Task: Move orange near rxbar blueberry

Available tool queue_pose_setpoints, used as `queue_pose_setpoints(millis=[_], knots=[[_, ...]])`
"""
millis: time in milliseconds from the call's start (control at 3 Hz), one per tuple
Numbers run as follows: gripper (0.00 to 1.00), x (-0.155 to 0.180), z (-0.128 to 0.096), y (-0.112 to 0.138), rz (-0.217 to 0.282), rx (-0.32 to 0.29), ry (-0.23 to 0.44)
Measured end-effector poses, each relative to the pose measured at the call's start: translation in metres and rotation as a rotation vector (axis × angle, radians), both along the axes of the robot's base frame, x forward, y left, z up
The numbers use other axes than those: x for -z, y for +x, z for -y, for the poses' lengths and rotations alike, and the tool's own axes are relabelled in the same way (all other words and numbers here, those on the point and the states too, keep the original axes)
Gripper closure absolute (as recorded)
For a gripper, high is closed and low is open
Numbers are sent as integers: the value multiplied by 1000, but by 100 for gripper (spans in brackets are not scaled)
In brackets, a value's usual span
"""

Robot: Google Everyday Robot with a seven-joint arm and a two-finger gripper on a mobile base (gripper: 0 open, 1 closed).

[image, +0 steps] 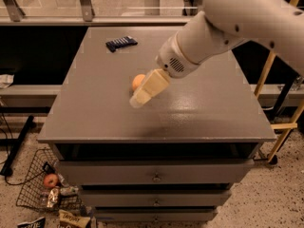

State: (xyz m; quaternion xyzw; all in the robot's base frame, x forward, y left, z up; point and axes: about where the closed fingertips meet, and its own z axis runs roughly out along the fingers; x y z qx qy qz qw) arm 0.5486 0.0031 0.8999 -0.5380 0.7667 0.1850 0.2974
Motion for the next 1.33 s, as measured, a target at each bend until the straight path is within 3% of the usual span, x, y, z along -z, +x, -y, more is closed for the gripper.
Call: queue_pose_setpoints(millis=[333, 1000, 1333], knots=[[0, 12, -27, 14, 6, 16, 10], [0, 34, -28, 45, 6, 109, 31], [2, 47, -29, 53, -13, 117, 32]])
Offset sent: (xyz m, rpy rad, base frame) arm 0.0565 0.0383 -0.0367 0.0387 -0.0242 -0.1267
